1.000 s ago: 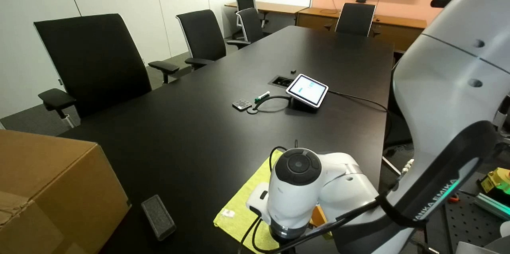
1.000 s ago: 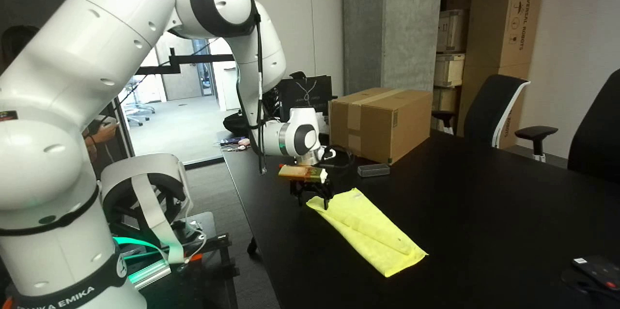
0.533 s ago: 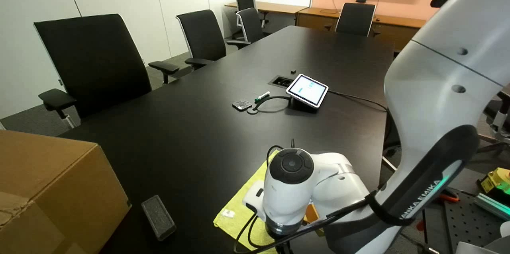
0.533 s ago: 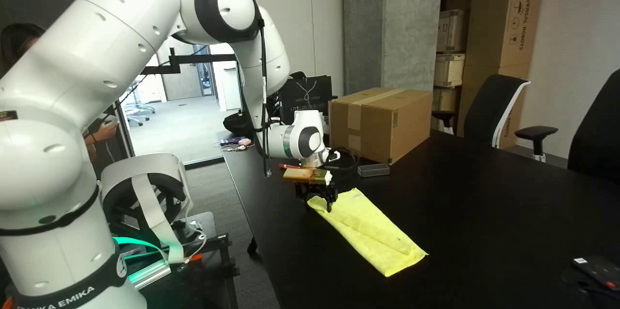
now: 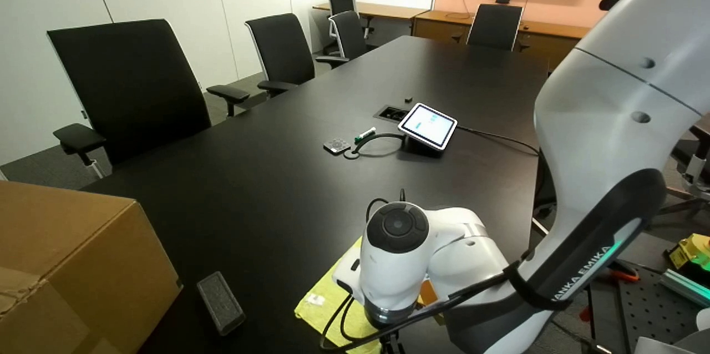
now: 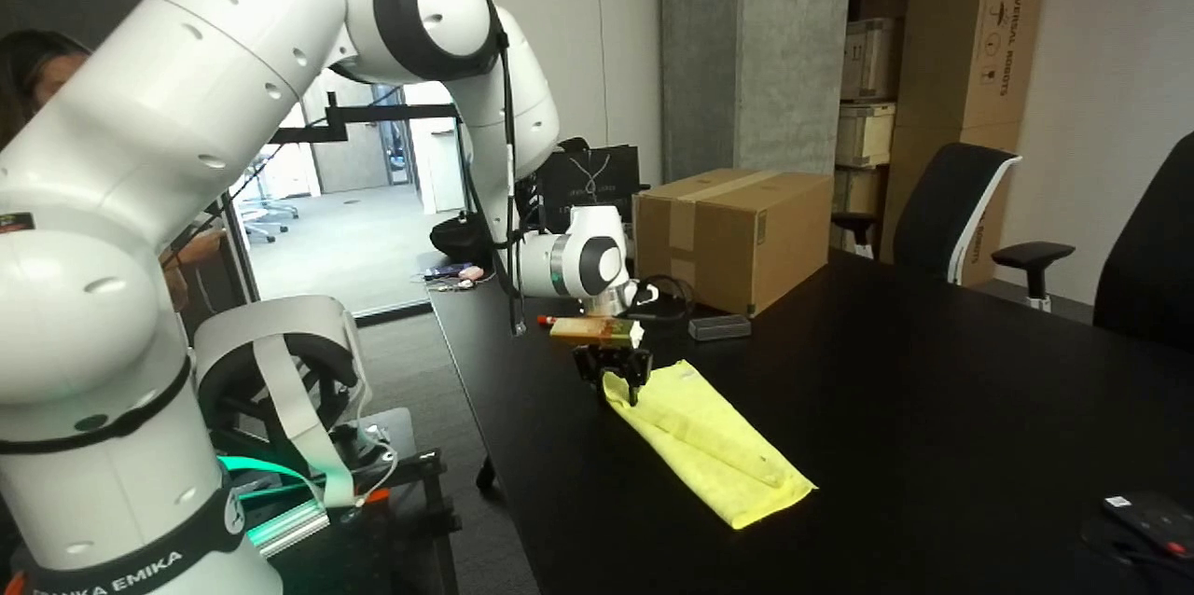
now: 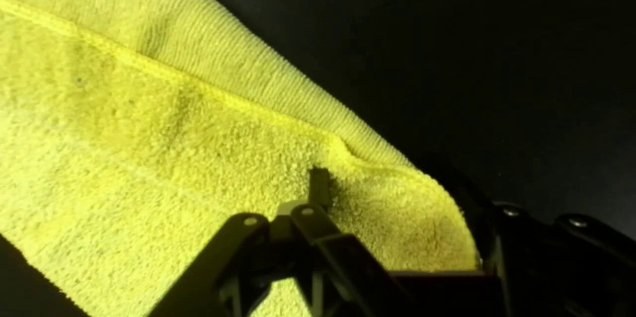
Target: Fold the yellow towel.
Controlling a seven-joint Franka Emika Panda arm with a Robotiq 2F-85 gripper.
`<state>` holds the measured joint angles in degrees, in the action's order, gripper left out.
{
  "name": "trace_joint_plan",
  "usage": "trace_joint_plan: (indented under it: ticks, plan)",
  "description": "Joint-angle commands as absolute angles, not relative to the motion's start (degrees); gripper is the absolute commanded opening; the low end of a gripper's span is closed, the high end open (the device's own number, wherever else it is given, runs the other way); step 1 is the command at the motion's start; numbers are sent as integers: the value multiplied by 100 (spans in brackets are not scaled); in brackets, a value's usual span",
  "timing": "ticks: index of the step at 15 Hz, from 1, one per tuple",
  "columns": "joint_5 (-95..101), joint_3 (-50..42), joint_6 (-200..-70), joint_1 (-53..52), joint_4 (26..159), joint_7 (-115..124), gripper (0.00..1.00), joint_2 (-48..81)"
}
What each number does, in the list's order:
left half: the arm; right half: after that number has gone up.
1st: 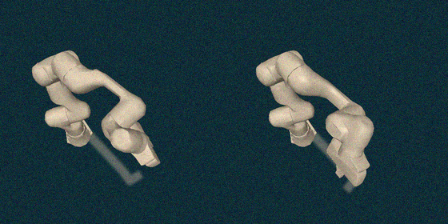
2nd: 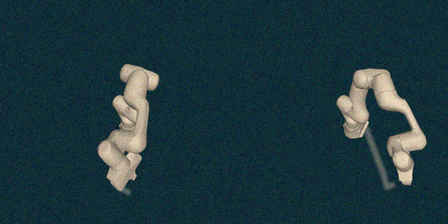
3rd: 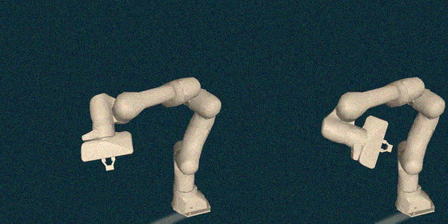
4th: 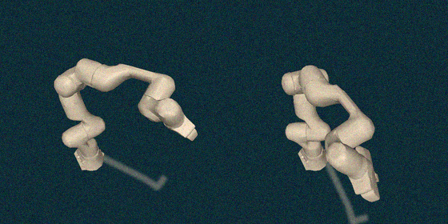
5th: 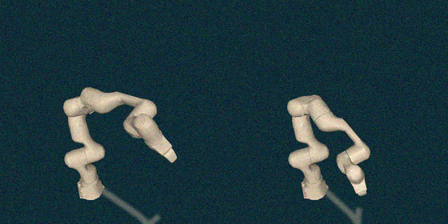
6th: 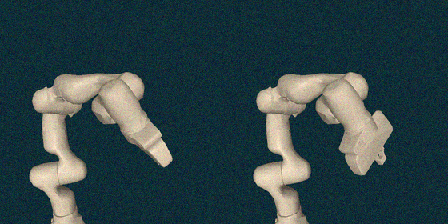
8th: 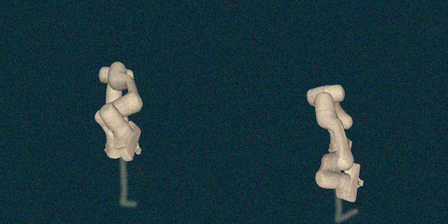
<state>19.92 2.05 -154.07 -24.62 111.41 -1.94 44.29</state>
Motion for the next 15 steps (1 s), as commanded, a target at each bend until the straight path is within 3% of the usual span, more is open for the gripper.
trace_joint_plan:
  ticks: [1, 2, 7, 9, 14, 15]
  plan:
    - [2129, 232, -15088, -2460, 11102, -291, 74, 4363]
    - [2149, 226, -15034, -2472, 11094, -290, 83, 4375]
    - [2151, 289, -14738, -2455, 10988, -335, 67, 4383]
    - [2142, 308, -14665, -2447, 10918, -338, 55, 4381]
    - [2130, 310, -14542, -2415, 10725, -326, 49, 4412]
    - [2128, 314, -14527, -2406, 10711, -330, 52, 4400]
